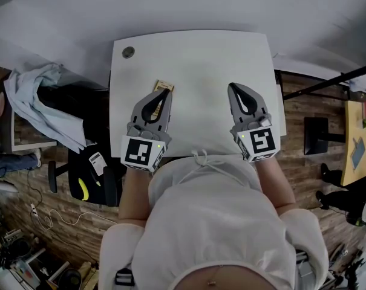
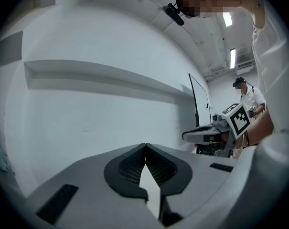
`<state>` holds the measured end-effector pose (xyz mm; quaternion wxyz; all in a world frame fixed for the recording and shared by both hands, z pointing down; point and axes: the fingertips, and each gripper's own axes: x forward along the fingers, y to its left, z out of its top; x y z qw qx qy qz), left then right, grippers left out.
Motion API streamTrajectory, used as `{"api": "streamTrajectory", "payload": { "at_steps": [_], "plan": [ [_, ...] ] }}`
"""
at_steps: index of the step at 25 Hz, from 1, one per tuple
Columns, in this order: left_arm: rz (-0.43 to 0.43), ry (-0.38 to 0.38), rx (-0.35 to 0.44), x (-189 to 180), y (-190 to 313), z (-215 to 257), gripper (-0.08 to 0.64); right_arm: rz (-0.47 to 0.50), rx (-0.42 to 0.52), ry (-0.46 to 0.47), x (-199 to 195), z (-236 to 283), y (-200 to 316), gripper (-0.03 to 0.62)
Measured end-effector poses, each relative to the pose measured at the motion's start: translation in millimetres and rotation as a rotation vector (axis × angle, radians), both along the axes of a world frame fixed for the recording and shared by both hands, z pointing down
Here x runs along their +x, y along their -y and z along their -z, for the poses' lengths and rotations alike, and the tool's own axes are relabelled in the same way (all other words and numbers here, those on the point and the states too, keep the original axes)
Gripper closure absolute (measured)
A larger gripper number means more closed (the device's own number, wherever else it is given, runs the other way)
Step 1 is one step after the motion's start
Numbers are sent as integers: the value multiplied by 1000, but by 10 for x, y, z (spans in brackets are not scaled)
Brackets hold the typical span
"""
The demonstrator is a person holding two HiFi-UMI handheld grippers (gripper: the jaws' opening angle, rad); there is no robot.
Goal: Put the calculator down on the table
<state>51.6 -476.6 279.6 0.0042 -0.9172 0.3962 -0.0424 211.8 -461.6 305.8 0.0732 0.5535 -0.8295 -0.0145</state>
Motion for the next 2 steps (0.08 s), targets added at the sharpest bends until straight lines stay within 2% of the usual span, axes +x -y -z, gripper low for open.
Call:
{"api": "streamTrajectory", "payload": {
  "at_steps": [2],
  "plan": [
    [-4, 6, -1, -3, 16, -27, 541, 1, 2, -2, -25, -15, 20, 594]
  ]
}}
